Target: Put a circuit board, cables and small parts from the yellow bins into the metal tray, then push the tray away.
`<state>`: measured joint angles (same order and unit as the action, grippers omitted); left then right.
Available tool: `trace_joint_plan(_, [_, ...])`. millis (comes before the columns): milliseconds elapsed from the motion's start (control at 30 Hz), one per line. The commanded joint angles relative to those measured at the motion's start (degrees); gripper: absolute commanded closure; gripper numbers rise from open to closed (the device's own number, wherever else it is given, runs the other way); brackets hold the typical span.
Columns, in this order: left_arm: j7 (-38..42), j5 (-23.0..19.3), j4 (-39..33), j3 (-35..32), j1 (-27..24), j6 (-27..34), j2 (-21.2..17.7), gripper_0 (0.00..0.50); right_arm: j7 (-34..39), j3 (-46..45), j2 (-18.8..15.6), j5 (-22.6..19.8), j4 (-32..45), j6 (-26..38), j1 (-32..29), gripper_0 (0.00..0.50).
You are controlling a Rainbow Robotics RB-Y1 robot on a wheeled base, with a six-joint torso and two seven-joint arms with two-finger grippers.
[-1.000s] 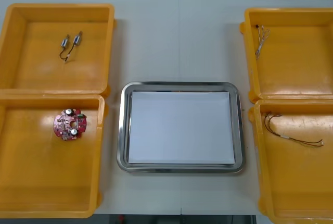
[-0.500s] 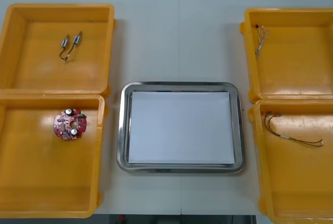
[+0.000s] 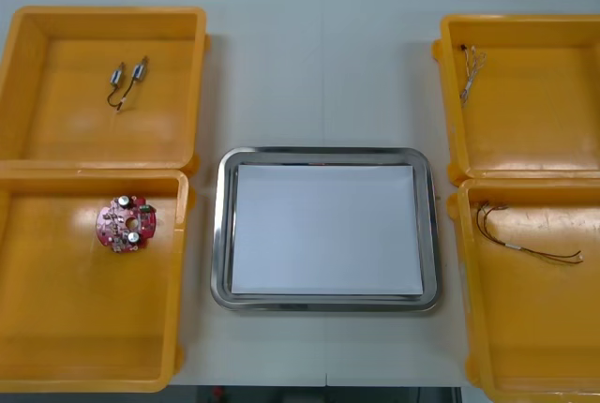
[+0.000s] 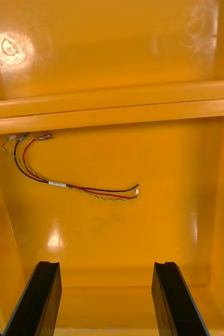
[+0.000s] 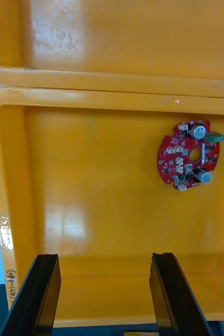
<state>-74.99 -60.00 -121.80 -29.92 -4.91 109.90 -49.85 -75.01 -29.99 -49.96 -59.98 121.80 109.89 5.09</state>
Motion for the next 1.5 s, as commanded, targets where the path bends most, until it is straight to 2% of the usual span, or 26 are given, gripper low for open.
trace_joint_plan(33, [0.28,0.32,0.78,1.53,2.27,0.10,1.78,0.000,0.21,-0.95,-0.84,0.30,0.46,0.11,0.97,0.000])
trace_joint_plan(333, [1.51,0.67,0.25,3.29,1.48,0.10,0.72,0.000,0.21,-0.60,-0.14,1.80,0.37,0.06,-0.35,0.000])
trace_joint_plan(733, [4.85,2.43,-0.37,8.30,-1.42,0.10,-0.51,0.000,0.83,0.81,0.83,4.52,0.37,-5.74,-4.83,0.000])
trace_joint_plan(1100, [8.45,4.80,-0.45,14.19,-4.41,-1.44,-0.60,0.000,2.68,4.50,6.46,13.13,-0.07,-6.88,-5.18,0.000])
trace_joint_plan(1500, [11.35,6.83,-0.54,21.22,-5.73,-7.86,-0.24,0.000,4.26,4.67,9.88,12.78,-8.77,-13.21,-5.36,0.000])
